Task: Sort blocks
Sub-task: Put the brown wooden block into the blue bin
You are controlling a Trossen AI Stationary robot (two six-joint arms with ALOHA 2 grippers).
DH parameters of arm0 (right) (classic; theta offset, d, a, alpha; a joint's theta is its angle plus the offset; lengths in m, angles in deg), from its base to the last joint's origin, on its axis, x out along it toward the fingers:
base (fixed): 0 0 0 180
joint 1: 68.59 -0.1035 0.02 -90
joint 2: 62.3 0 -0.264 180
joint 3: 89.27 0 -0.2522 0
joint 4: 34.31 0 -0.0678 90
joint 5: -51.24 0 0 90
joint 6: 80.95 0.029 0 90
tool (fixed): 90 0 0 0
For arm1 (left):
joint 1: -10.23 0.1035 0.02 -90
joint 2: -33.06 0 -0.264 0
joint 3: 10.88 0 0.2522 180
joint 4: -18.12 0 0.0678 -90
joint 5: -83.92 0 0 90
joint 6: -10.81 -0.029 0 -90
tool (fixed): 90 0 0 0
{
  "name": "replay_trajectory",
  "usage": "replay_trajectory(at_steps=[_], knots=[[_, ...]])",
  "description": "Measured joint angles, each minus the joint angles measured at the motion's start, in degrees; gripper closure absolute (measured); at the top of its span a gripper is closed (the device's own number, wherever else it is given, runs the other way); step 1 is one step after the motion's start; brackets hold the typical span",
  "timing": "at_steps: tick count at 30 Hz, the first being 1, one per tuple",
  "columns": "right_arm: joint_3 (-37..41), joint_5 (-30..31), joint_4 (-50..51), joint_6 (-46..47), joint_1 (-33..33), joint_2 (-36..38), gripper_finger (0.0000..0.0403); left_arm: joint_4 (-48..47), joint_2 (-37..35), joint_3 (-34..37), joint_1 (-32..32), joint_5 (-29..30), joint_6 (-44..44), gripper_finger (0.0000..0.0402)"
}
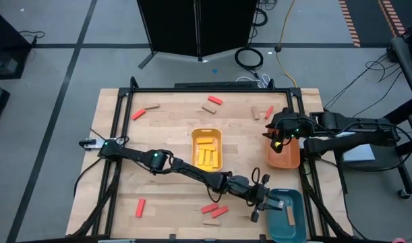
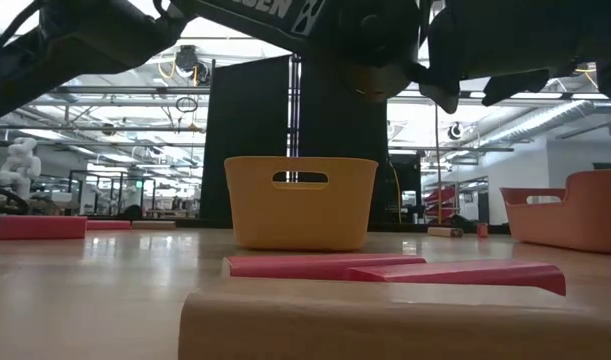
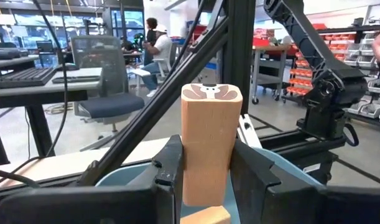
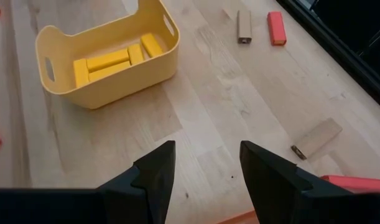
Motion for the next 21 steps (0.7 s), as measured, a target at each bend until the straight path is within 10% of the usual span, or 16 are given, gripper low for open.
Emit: replay_trajectory(at_steps=[21], knots=[[0.01, 0.00, 0.01, -1.94, 0.01, -0.12, 0.0229, 0.52, -0.22, 0.00, 0.04, 4.72, 0.50, 0.0199]])
